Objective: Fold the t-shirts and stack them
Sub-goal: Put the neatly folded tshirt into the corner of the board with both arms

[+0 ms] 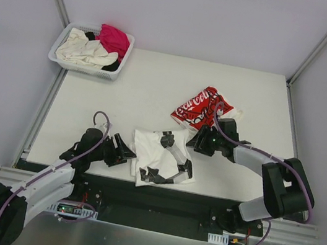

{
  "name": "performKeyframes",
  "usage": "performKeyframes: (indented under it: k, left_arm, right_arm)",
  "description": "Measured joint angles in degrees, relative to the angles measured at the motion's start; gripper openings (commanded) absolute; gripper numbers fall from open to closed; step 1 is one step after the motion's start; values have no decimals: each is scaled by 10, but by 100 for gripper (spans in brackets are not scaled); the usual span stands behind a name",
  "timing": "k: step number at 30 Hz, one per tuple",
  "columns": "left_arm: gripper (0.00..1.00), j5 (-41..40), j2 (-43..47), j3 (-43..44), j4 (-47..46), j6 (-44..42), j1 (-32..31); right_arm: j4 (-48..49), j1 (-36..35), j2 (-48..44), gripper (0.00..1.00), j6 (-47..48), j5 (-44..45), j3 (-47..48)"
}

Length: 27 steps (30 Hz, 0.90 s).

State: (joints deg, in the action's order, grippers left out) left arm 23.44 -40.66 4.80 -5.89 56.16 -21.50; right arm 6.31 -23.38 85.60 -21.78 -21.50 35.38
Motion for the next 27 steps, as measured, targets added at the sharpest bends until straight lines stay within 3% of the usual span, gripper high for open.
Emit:
performKeyframes:
  k: [27]
  left_arm:
    - [60, -15, -278, 111, -139, 6, -92]
  right_arm:
    - [11, 2, -27, 57, -18, -22, -34]
